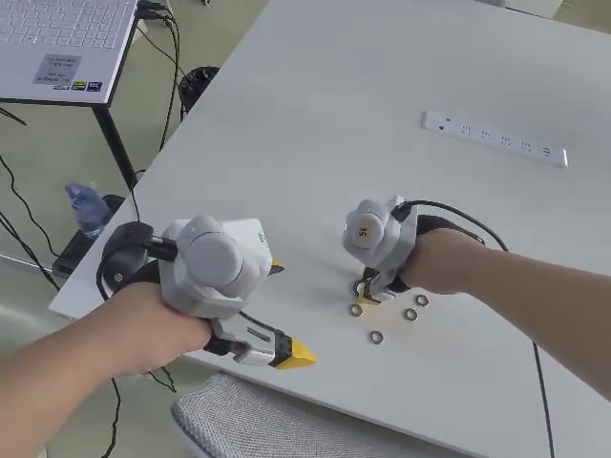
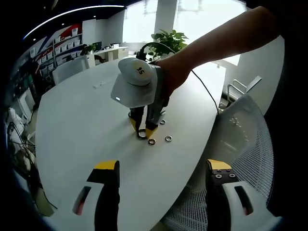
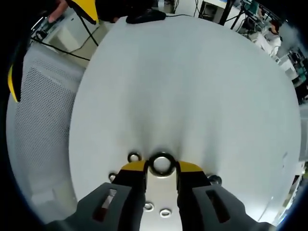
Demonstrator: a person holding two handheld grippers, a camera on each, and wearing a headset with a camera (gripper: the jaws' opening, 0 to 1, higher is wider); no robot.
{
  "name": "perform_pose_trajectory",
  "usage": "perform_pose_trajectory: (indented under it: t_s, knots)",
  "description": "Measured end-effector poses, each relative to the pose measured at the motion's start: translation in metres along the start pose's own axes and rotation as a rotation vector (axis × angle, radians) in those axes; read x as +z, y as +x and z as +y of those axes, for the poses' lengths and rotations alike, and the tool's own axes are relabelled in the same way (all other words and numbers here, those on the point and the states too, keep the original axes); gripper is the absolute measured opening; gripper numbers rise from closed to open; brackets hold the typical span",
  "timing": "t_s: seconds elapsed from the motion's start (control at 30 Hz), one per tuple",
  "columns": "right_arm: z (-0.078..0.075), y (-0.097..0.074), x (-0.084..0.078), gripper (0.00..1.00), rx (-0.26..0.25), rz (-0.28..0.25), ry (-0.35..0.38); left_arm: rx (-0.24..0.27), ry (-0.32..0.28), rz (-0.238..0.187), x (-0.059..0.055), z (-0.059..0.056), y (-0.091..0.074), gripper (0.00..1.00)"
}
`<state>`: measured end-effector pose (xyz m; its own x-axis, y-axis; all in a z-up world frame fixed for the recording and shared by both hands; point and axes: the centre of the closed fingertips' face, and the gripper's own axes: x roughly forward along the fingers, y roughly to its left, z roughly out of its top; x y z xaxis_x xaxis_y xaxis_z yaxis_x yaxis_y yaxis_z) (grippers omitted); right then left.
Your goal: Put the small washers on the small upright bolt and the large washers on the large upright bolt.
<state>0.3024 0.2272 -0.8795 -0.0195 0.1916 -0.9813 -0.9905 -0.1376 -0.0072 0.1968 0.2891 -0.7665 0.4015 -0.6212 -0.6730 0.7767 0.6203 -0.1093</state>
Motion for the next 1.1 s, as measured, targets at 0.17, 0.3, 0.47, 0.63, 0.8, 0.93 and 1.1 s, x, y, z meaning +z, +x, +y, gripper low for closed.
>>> perform_pose_trajectory:
  t_s: [0.17,0.3,0.47,0.63,0.8,0.93,1.1]
  knots:
    - [0.001,0.000,0.001,0.24,-0.010,0.026,-0.009,0.003,-0.003,-0.007,0.001,0.001,0.000,0.72]
    - [-0.001,0.000,0.000,0.22,-0.009,0.024,0.009,0.005,-0.004,-0.004,-0.001,0.001,0.000,0.72]
    - [-0.002,0.000,-0.001,0.20,-0.009,-0.009,0.038,0.005,-0.010,-0.004,0.000,0.001,0.001,0.71]
    - [-0.002,-0.001,-0.002,0.20,0.006,-0.026,0.050,0.010,-0.010,-0.008,0.003,0.002,-0.002,0.71]
    - [0.000,-0.001,-0.002,0.20,0.018,-0.016,0.063,0.018,-0.004,-0.007,0.004,0.005,-0.004,0.71]
    - [-0.002,-0.003,-0.009,0.20,0.028,-0.005,0.098,0.020,-0.004,-0.008,0.004,0.006,-0.004,0.71]
    - [-0.003,-0.011,-0.016,0.20,0.030,-0.008,0.119,0.019,-0.002,-0.008,0.003,0.004,-0.004,0.71]
